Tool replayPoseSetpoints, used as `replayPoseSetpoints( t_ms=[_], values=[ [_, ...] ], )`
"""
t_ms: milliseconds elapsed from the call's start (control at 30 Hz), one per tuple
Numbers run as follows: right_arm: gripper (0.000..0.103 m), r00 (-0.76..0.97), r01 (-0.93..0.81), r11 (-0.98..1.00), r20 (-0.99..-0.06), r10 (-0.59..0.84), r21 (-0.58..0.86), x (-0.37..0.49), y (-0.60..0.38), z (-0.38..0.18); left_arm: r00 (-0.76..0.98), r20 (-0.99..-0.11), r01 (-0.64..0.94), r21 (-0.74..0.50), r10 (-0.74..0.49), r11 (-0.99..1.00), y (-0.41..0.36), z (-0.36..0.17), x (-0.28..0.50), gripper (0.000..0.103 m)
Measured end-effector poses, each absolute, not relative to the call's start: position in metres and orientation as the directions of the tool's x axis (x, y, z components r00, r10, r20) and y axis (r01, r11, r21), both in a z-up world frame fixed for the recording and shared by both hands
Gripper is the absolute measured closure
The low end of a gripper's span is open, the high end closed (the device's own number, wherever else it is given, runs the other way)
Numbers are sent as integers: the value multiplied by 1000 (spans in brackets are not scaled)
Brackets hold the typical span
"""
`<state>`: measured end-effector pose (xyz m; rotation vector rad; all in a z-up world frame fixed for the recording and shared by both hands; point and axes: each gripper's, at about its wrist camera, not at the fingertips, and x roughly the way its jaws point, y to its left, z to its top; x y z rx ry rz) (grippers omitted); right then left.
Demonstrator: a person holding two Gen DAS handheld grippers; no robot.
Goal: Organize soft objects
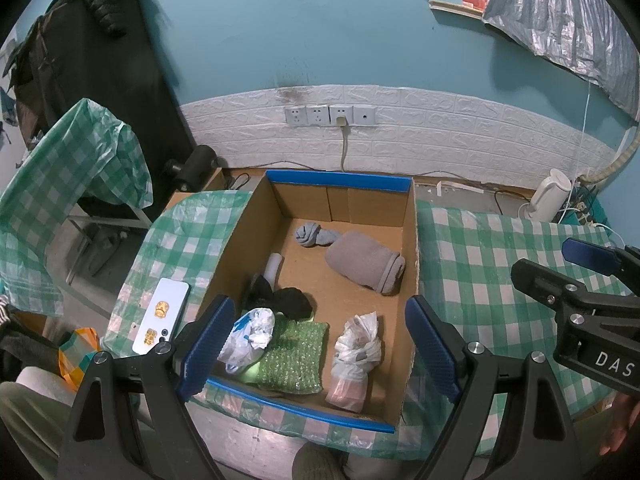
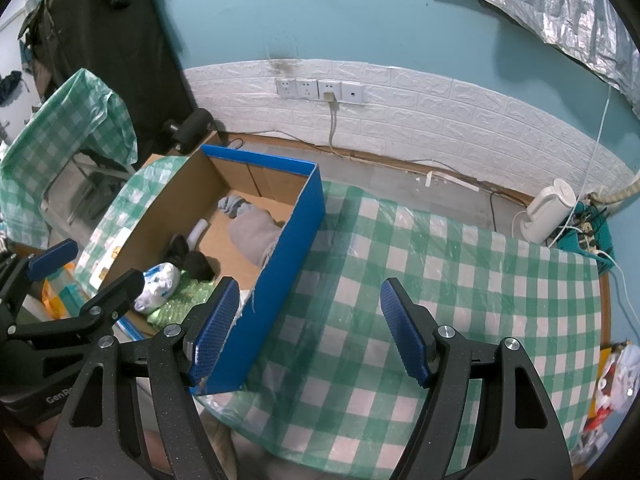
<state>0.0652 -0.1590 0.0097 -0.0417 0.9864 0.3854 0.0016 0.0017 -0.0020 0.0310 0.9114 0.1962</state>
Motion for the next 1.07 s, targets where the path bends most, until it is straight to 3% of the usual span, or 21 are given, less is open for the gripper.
replayPoseSetpoints(
  t_ms=[1067],
  values=[
    [30,488,-335,932,-821,297,137,66,-159,9,594,-783,-158,114,187,981,3,-4,1,15]
  ],
)
